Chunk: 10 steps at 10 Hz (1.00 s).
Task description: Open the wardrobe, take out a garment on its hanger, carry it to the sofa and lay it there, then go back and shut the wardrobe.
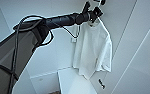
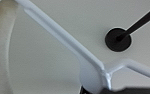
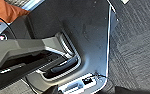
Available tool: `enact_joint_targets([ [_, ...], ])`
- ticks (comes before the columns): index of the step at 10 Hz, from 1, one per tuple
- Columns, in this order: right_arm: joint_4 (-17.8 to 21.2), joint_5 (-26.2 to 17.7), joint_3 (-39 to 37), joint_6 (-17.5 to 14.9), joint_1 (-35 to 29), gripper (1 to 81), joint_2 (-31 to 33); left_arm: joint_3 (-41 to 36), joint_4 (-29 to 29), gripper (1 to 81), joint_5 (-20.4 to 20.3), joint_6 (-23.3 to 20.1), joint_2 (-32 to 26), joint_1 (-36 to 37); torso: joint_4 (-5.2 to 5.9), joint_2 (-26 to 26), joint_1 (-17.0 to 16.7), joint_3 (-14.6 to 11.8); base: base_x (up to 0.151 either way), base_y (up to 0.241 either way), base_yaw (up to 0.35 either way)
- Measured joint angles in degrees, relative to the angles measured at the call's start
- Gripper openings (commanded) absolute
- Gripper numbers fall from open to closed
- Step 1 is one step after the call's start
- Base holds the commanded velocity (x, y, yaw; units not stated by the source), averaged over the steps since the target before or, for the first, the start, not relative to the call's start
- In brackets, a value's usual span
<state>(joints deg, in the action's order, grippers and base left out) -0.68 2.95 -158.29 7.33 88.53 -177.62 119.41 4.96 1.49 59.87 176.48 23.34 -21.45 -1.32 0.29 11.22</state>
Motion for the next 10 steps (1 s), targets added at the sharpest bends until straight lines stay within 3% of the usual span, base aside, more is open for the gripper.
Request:
enact_joint_targets([
  [4, 0.00, 0.00, 0.02, 0.02, 0.06, 81.1, -0.02, -1.79, -0.09, 1.0, -0.48, -0.06, -3.96, 2.84, 0.13, 0.00, -0.02, 0.00, 0.000, 0.000, 0.000],
  [5, 0.00, 0.00, 0.05, 0.00, 0.09, 81.1, -0.02, -2.65, -0.12, 1.0, -0.15, -0.06, -5.07, 2.76, 0.85, 0.00, 0.00, 0.00, 0.000, 0.000, 0.000],
  [10, 0.00, 0.46, 0.07, 0.02, 0.06, 81.1, 0.02, -9.85, -3.29, 1.0, 0.51, -0.02, -10.06, 2.47, 10.21, 0.00, 0.00, 0.00, 0.000, 0.000, 0.000],
])
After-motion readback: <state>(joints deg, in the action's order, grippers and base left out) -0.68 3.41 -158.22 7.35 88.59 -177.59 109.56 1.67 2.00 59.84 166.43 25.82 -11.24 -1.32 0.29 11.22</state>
